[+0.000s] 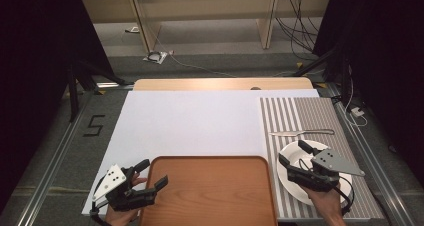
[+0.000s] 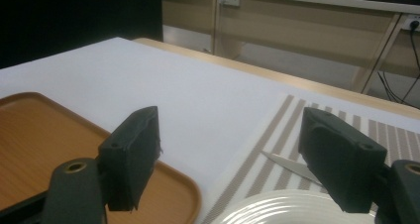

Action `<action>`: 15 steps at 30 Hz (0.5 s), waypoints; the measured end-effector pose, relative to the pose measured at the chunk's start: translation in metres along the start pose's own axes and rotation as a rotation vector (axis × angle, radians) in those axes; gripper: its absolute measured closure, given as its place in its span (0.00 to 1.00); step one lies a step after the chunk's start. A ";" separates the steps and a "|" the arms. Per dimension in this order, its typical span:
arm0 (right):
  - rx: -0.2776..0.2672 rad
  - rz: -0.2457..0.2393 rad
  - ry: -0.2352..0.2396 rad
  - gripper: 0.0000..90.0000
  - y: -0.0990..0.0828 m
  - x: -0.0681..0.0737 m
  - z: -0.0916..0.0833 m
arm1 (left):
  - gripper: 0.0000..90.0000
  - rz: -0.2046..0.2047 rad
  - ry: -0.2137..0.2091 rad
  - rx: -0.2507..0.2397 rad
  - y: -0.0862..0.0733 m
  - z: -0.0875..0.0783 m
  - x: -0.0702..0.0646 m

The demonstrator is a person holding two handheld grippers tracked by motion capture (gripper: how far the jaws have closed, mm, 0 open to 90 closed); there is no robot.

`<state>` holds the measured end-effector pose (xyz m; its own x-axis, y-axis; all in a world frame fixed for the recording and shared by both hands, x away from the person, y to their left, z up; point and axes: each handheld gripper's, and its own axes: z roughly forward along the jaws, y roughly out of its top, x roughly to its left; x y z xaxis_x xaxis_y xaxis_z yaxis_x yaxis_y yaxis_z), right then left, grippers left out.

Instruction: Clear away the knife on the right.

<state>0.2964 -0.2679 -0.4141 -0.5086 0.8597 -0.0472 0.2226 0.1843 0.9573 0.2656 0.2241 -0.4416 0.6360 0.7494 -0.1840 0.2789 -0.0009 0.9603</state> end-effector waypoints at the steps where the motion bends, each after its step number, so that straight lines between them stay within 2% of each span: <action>1: 0.009 0.000 -0.006 0.28 0.001 -0.002 0.000 | 0.16 0.001 0.000 0.000 0.000 0.000 0.000; 6: 0.032 -0.008 -0.032 0.28 0.003 -0.015 0.001 | 0.16 -0.003 0.002 0.000 0.000 0.000 0.000; 8: 0.068 -0.025 -0.050 0.28 0.007 -0.027 0.005 | 0.16 -0.003 0.003 0.005 0.000 0.000 0.000; 11: 0.093 -0.037 -0.068 0.28 0.008 -0.035 0.009 | 0.16 -0.003 0.003 0.002 0.000 0.000 0.000; 12: 0.126 -0.044 -0.074 0.28 0.010 -0.044 0.011 | 0.16 -0.005 0.004 0.002 -0.001 0.000 0.000; 15: 0.148 -0.048 -0.083 0.28 0.011 -0.051 0.014 | 0.16 -0.006 0.006 0.002 -0.001 0.000 0.001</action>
<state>0.3363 -0.3033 -0.4047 -0.4527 0.8835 -0.1206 0.3230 0.2886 0.9013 0.2662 0.2245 -0.4425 0.6298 0.7536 -0.1884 0.2844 0.0020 0.9587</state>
